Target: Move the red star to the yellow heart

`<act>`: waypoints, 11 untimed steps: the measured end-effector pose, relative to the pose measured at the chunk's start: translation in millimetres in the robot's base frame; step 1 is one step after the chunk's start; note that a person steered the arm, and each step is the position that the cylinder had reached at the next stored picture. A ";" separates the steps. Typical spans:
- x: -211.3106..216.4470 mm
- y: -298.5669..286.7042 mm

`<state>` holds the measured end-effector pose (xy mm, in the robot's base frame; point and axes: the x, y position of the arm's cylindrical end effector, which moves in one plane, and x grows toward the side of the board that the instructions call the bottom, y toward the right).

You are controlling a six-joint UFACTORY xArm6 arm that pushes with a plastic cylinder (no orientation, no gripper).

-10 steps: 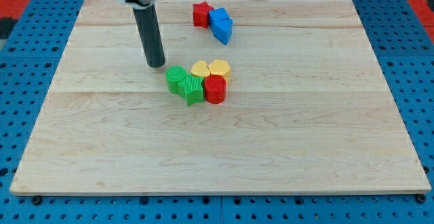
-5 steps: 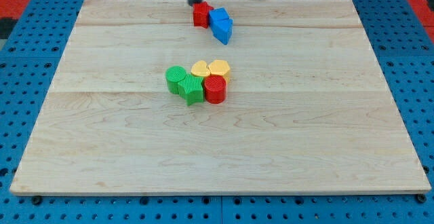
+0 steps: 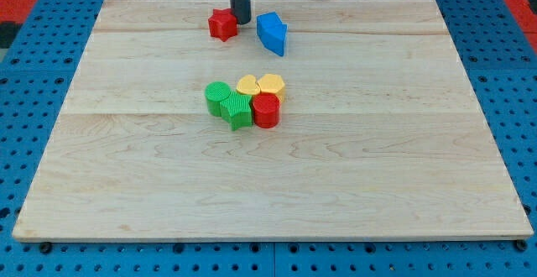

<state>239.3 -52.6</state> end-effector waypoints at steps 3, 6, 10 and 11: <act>37.9 -61.8; 72.0 -48.3; 88.7 -2.9; 88.9 -15.7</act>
<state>328.1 -68.2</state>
